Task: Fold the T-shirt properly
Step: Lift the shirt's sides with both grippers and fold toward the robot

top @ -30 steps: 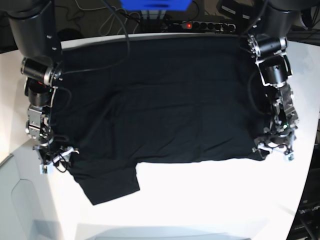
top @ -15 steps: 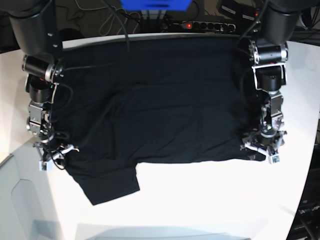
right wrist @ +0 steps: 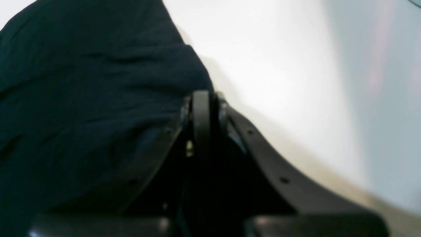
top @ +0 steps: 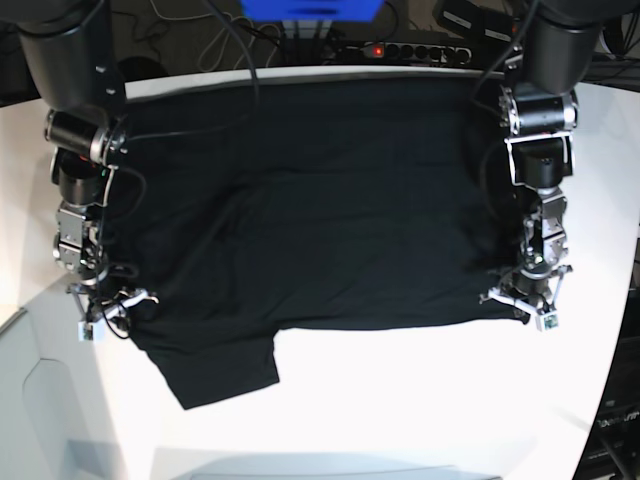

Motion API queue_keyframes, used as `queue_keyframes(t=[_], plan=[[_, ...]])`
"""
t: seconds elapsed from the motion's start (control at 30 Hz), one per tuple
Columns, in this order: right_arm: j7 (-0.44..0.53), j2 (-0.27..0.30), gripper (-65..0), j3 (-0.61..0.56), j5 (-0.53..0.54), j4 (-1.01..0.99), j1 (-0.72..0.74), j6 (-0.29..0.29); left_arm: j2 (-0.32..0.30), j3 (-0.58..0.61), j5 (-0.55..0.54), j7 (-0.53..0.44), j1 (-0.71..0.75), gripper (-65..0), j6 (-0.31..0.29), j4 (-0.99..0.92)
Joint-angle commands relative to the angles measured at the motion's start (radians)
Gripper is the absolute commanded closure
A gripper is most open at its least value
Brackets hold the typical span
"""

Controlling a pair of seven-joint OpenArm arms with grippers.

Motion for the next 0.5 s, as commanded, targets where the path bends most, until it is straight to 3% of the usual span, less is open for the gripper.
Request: queue_keyframes(t=[0.0, 0.13, 0.27, 0.47], plan=[[-0.074, 0.007, 0.0, -0.001, -0.031, -0.002, 0.006, -0.002, -0.01, -0.004, 0.002, 0.03, -0.015, 0.0, 0.004, 0.021], [-0.079, 0.008, 0.0, 0.0, -0.03, 0.071, -0.008, -0.002, -0.01, -0.004, 0.002, 0.038, -0.001, 0.0, 0.005, 0.118], [-0.08, 0.004, 0.0, 0.0, -0.03, 0.199, -0.069, -0.002, -0.013, -0.005, 0.002, 0.133, 0.042, 0.0, 0.007, 0.228], [-0.08, -0.01, 0.0, 0.027, -0.028, 0.32, -0.117, -0.002, -0.011, -0.005, 0.002, 0.147, 0.092, 0.0, 0.011, 0.348]])
